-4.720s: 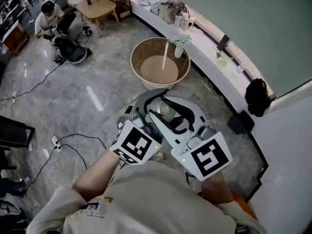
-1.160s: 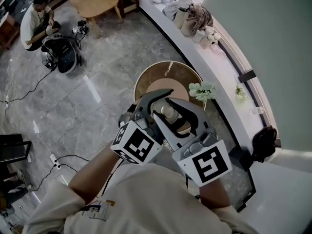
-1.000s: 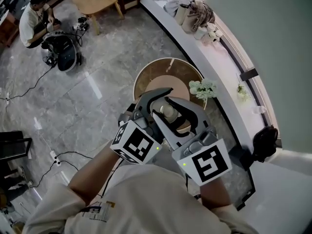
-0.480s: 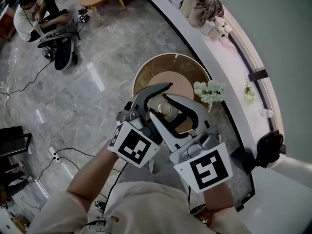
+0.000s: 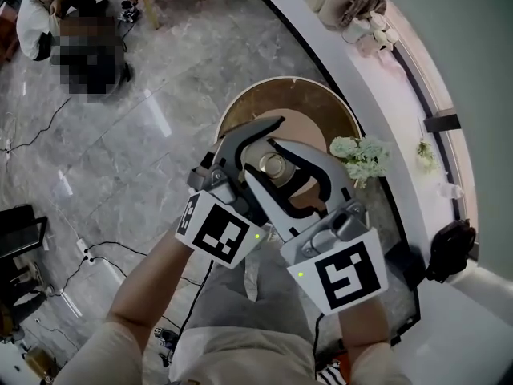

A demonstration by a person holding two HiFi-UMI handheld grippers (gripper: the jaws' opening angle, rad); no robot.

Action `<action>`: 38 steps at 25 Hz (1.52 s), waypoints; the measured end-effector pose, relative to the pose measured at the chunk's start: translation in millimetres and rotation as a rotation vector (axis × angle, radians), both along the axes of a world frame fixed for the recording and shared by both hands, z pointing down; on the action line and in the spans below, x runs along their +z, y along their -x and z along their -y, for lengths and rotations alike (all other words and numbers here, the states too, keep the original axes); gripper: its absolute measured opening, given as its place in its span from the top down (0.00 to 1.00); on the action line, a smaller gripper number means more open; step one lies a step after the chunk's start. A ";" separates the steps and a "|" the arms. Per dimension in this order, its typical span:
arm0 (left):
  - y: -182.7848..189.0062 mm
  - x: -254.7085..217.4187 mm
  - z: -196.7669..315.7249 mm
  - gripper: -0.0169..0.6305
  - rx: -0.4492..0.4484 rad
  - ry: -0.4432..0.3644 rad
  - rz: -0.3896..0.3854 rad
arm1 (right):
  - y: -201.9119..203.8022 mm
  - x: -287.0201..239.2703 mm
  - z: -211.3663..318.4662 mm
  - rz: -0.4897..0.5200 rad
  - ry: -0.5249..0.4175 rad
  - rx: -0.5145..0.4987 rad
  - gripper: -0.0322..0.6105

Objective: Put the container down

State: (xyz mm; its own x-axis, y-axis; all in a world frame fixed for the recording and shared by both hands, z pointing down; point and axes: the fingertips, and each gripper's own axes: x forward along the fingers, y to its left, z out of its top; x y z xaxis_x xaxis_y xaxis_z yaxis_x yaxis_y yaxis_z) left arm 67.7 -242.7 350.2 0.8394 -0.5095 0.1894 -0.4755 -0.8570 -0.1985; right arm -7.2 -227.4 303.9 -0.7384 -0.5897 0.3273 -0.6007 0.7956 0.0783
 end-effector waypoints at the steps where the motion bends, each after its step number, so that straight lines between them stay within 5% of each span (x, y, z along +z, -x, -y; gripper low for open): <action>1: -0.8 11.4 4.9 0.44 0.002 0.004 -0.002 | -0.6 11.3 5.3 -0.002 0.004 0.001 0.73; 17: -3.0 223.6 59.2 0.44 0.033 0.108 -0.040 | 0.5 224.2 67.4 -0.061 0.095 0.027 0.73; 38: 3.7 440.3 86.3 0.44 0.026 0.167 0.093 | 5.4 425.7 104.3 0.002 0.168 0.075 0.73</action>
State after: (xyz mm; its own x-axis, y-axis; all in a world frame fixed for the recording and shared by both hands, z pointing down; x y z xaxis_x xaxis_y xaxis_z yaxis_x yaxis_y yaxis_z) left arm 64.0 -329.0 790.5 0.8269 -0.4427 0.3467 -0.4388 -0.8936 -0.0945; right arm -12.6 -331.6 729.7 -0.6949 -0.5803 0.4248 -0.6591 0.7502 -0.0533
